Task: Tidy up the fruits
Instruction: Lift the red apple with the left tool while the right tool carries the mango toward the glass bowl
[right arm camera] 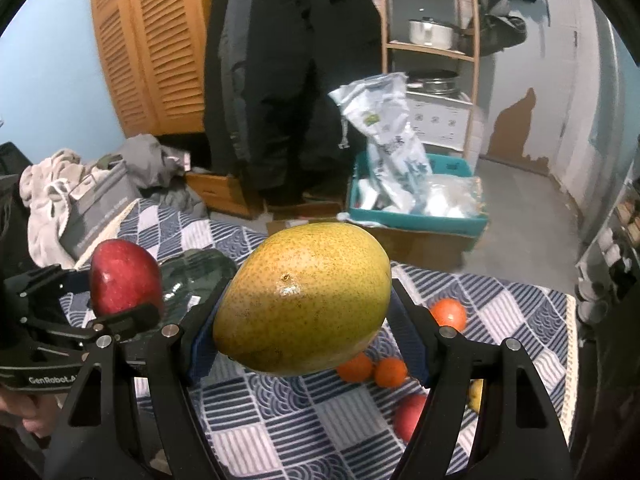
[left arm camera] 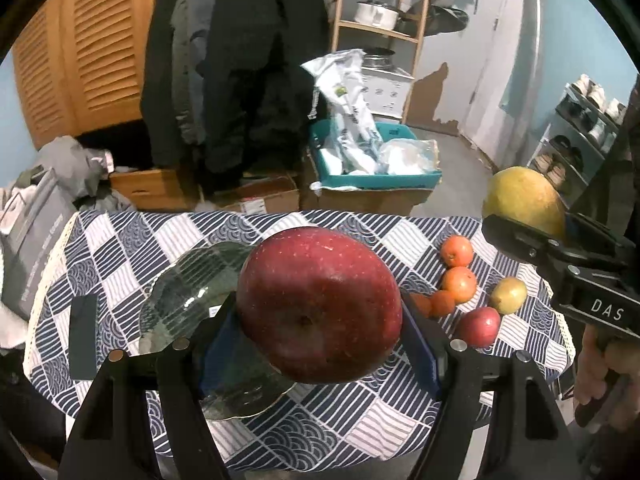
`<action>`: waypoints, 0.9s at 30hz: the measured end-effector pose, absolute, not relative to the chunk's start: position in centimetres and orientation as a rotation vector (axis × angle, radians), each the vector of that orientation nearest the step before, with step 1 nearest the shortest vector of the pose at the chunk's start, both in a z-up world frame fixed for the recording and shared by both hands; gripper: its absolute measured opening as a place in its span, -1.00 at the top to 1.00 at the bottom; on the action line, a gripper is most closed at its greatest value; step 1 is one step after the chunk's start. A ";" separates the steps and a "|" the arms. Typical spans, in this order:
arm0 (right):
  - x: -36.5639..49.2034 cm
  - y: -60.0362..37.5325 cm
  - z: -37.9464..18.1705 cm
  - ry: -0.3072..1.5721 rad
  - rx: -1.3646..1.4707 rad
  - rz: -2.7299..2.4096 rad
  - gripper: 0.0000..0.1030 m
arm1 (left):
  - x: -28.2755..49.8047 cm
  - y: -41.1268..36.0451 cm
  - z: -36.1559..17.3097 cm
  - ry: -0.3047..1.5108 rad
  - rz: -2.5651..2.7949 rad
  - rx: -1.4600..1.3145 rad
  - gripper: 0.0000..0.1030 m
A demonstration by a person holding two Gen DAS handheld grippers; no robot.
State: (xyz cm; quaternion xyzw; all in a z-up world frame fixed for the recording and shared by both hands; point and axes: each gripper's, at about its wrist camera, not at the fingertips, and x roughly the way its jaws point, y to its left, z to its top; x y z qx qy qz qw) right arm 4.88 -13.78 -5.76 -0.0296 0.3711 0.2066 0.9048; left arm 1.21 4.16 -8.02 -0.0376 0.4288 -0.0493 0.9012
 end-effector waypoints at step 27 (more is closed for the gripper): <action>9.0 -1.3 -11.9 0.961 -0.092 0.618 -0.44 | 1.8 14.5 -14.6 1.016 0.102 -0.150 -0.48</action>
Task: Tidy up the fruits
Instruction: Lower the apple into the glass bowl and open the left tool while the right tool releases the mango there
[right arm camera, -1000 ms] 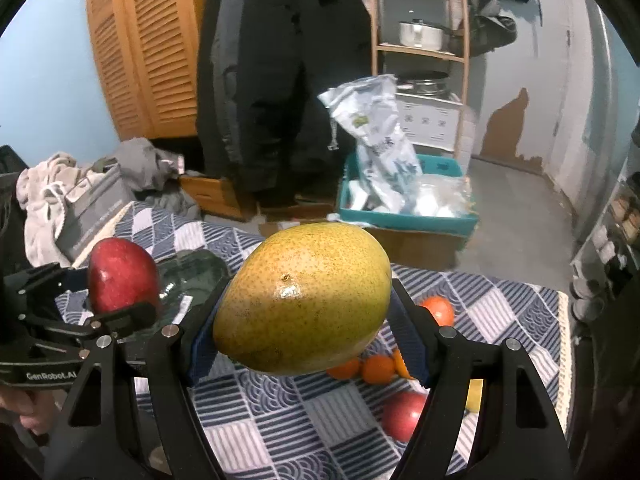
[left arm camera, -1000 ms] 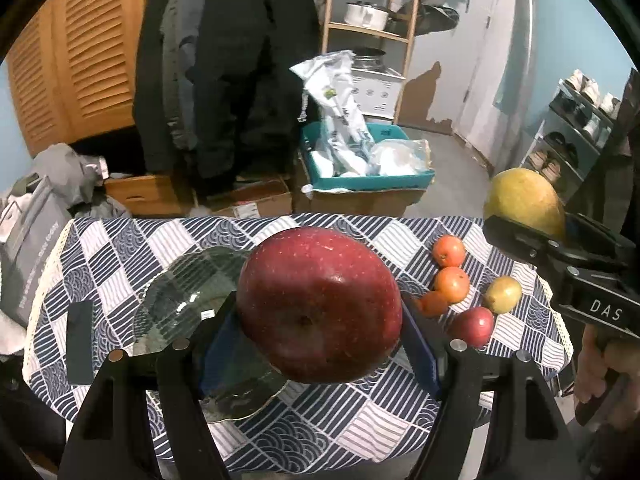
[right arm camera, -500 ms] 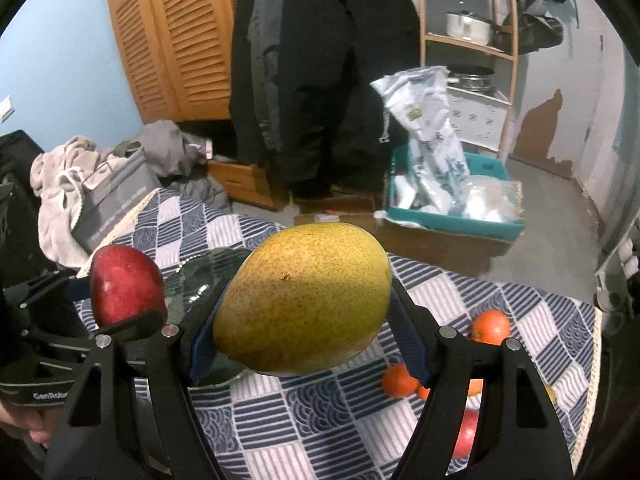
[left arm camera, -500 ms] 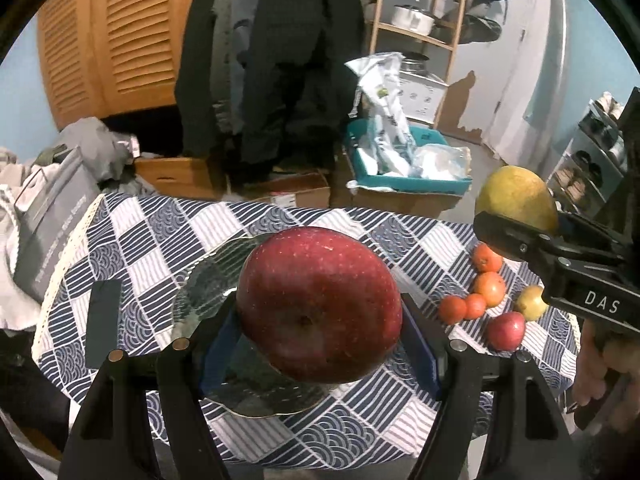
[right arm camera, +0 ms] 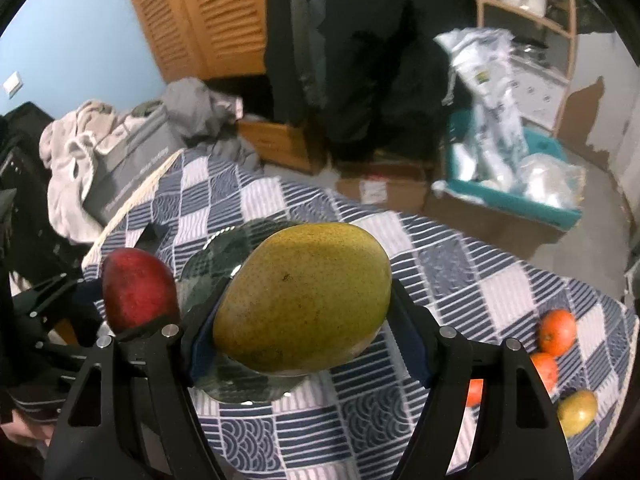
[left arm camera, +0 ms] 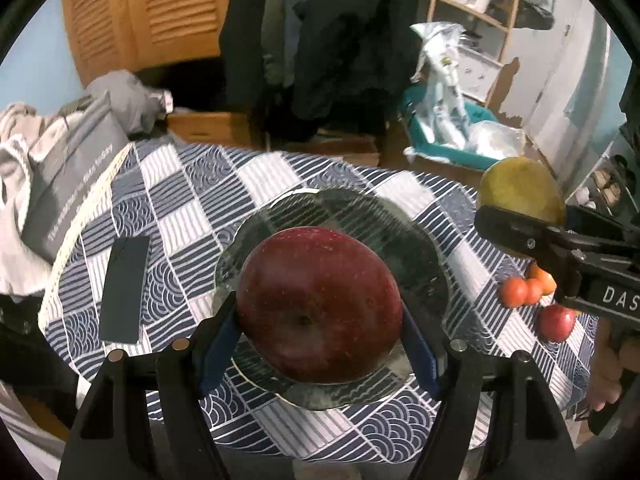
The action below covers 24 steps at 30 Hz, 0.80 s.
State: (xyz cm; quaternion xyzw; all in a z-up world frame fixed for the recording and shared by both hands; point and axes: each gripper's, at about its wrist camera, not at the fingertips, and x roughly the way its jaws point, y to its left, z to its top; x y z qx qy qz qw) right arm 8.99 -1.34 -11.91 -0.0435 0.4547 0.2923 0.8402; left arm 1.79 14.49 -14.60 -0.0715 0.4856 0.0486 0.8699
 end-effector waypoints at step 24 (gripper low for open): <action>10.5 3.7 -21.2 1.183 -0.214 0.672 -0.44 | 3.1 17.4 -22.6 1.220 0.172 -0.143 -0.48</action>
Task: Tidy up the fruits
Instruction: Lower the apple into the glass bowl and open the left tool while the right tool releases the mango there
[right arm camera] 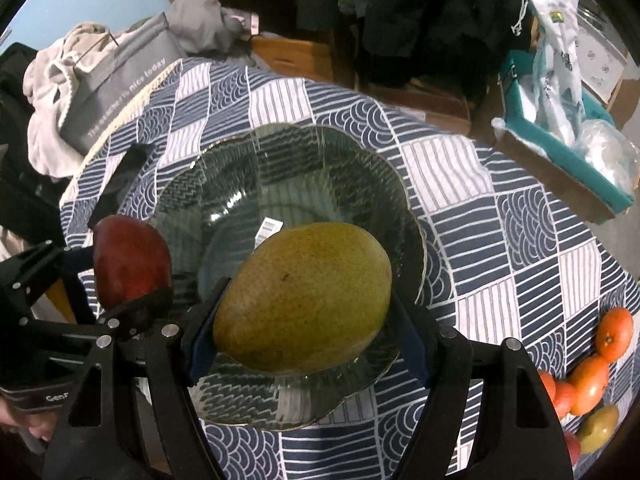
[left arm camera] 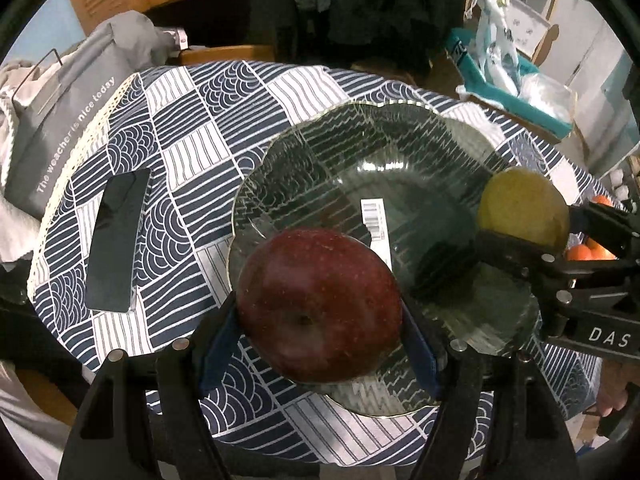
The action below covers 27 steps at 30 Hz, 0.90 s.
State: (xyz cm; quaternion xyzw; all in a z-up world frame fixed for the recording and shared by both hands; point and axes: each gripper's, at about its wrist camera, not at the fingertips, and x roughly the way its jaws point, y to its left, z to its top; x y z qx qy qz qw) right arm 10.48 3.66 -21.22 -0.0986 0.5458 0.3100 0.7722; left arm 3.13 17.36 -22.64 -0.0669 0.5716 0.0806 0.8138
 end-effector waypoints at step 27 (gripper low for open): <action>11.7 2.3 -20.8 1.212 -0.096 0.678 -0.48 | 3.5 16.1 -23.7 1.275 0.189 -0.044 -0.64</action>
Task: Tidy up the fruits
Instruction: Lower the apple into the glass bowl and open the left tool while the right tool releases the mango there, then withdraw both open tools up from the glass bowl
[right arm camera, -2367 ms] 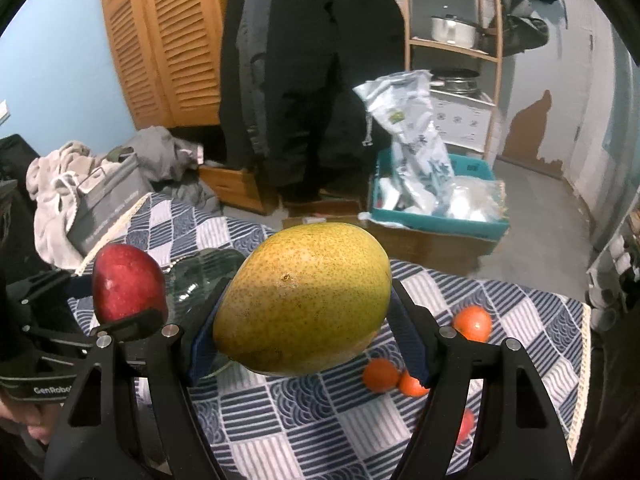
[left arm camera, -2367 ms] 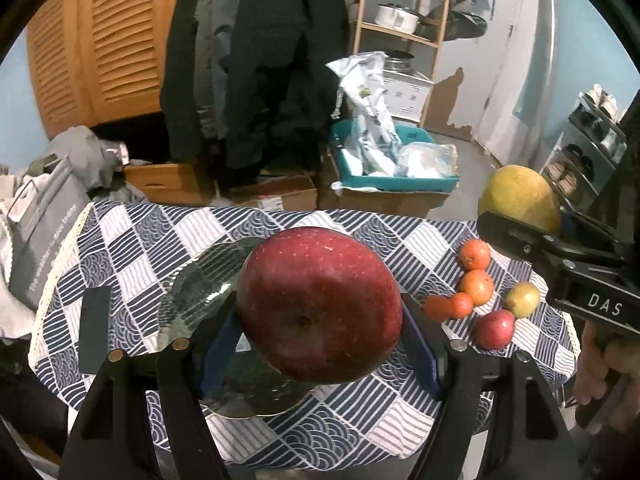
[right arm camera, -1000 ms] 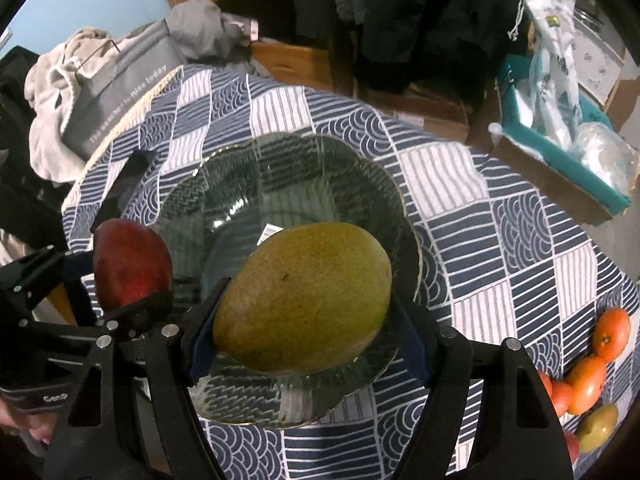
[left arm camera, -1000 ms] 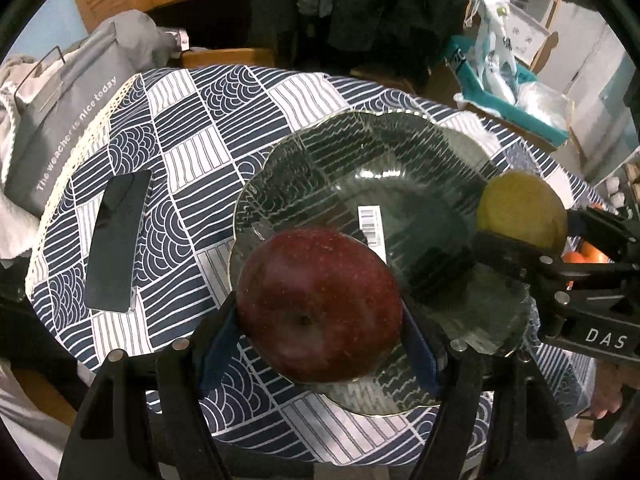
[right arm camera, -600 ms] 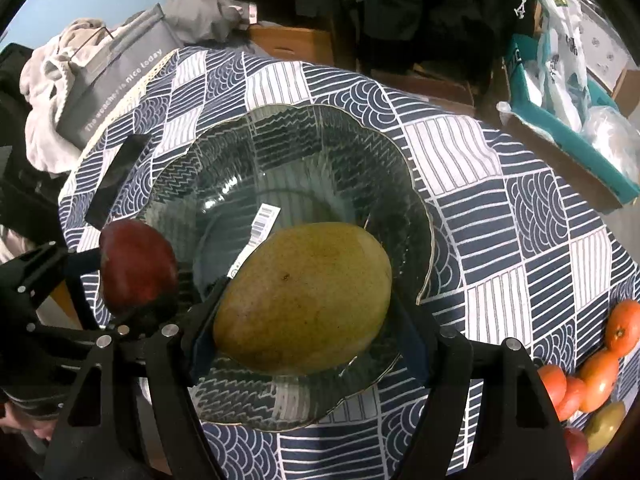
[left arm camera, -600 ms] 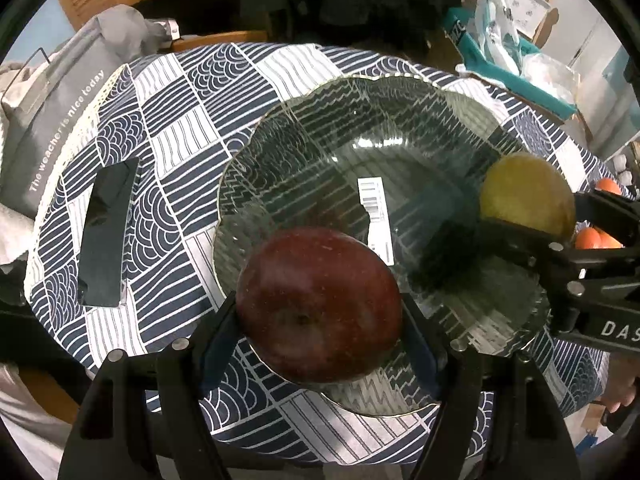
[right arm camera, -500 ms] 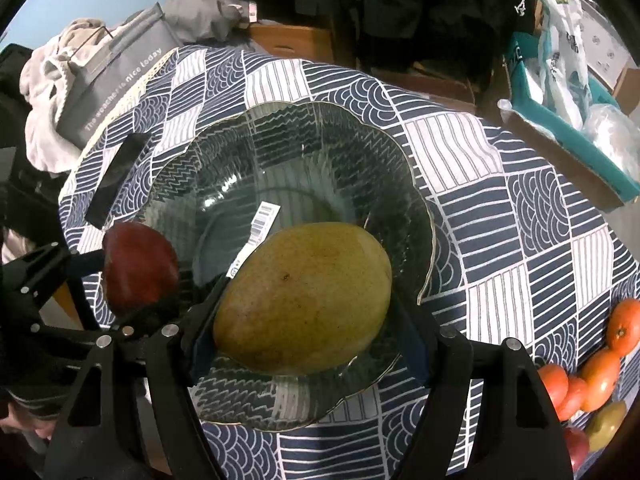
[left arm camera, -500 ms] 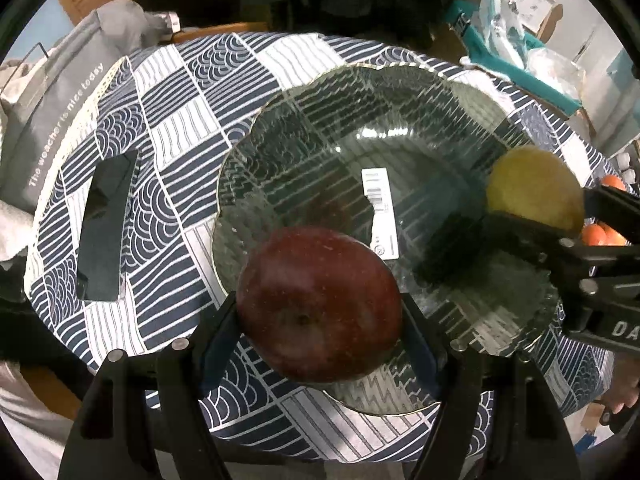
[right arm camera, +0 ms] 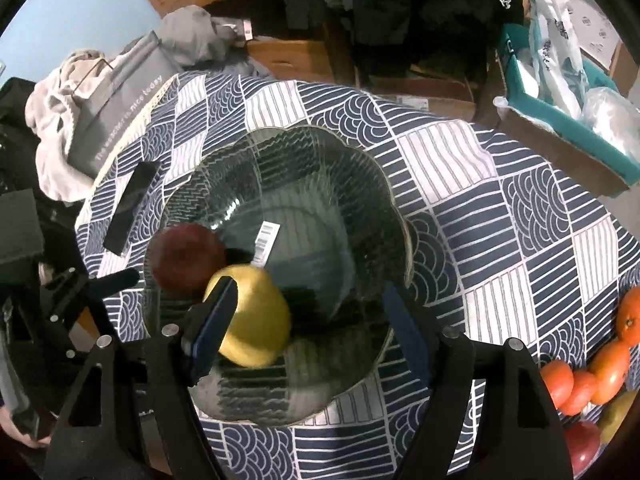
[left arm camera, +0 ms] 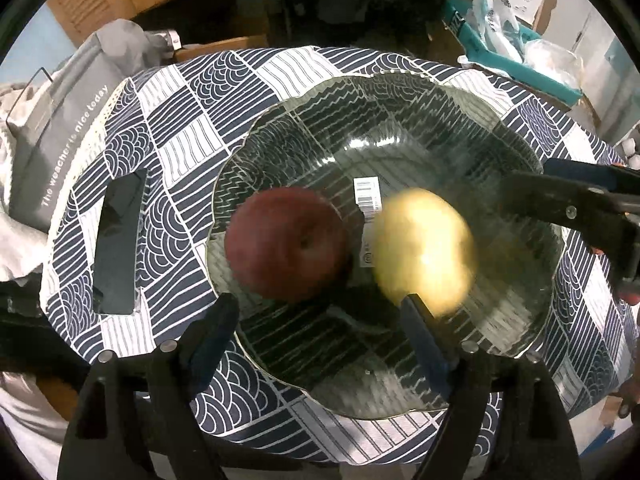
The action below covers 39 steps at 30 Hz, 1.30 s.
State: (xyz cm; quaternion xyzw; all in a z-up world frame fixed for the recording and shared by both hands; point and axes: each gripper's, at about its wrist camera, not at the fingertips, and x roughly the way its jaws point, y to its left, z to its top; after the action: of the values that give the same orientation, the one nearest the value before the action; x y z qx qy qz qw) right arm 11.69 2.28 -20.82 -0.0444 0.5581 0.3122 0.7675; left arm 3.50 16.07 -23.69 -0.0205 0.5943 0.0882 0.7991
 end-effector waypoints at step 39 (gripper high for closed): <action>6.1 -9.7 -7.8 0.835 -0.166 0.358 -0.51 | 2.6 7.0 -11.5 1.037 -0.013 -0.023 -0.64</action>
State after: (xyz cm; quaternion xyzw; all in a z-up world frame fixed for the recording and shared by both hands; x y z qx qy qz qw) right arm 6.06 -9.69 -7.82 -0.0799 0.4030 0.1727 0.8952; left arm 2.56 6.99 -11.49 -0.0110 0.4956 -0.0064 0.8685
